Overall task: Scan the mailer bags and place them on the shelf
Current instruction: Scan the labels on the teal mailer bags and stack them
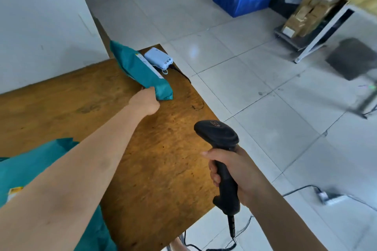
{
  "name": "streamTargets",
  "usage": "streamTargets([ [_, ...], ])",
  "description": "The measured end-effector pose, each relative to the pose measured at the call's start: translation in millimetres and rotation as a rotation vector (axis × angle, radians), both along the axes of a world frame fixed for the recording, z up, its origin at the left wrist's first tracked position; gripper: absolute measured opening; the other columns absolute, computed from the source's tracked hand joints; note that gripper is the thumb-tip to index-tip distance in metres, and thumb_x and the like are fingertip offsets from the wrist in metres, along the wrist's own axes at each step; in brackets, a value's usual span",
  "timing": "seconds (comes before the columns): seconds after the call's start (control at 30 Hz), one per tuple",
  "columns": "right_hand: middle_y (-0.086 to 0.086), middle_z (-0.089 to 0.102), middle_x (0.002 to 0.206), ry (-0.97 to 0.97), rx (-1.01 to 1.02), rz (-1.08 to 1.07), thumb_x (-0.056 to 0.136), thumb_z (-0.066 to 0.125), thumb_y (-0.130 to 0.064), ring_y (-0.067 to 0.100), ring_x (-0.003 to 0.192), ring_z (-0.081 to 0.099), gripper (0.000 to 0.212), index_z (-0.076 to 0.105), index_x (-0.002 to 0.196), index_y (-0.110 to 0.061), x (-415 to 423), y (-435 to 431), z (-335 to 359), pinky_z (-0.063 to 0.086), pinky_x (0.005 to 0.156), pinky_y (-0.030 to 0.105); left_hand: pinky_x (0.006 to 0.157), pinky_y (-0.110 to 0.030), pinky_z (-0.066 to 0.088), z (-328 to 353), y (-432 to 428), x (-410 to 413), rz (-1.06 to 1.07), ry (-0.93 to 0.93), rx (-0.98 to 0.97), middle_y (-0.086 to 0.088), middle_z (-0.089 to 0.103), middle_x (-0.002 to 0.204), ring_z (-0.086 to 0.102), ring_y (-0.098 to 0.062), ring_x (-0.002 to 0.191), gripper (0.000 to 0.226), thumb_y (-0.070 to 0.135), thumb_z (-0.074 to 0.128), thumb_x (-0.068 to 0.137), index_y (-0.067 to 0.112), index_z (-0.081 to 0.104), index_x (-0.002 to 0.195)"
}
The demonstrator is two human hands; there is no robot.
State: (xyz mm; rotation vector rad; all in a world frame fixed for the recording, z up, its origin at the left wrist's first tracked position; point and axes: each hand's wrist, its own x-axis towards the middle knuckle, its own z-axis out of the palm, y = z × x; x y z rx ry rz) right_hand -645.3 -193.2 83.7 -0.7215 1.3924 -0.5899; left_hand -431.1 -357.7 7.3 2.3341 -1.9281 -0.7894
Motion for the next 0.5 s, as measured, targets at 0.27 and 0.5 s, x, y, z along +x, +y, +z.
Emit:
streamTargets([
  [0.27,0.006,0.050,0.048,-0.002,0.045,0.182,0.083,0.069,-0.017,0.015,0.042,0.045,0.029,0.056,0.059,-0.008,47,-10,-13,0.040,0.051,0.025,0.091,-0.030,0.046,-12,147,51,-0.148,0.269,0.508,0.001,0.063,0.101,0.058,-0.017,0.098,0.023,0.022,0.044,0.087,0.016,0.062,0.100],
  [0.5,0.013,0.049,0.051,0.026,0.092,0.387,0.079,0.071,-0.016,0.018,0.040,0.042,0.025,0.058,0.062,-0.003,92,-14,-23,0.038,0.044,0.023,0.062,-0.028,0.036,-9,187,50,0.491,0.352,0.172,-0.008,0.057,0.076,0.055,-0.025,0.070,0.031,0.021,0.047,0.092,0.010,0.043,0.121],
])
